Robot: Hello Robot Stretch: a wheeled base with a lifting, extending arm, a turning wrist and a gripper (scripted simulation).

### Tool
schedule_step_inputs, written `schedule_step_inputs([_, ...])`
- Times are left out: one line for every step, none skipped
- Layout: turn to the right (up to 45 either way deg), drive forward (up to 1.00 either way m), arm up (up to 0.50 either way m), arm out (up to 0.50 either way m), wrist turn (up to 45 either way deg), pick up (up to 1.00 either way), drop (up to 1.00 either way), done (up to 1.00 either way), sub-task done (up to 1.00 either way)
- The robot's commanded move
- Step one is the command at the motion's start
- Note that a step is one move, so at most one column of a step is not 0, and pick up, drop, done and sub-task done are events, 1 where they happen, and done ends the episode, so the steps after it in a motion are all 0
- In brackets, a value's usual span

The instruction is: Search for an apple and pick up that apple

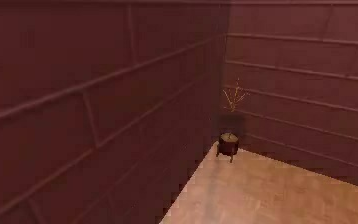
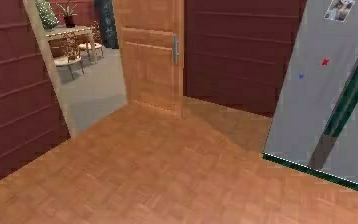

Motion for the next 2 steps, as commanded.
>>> schedule_step_inputs([-45.0, 0.0, 0.0, 0.0, 0.0, 0.0, 0.0, 0.0, 0.0])
schedule_step_inputs([-45.0, 0.0, 0.0, 0.0, 0.0, 0.0, 0.0, 0.0, 0.0])
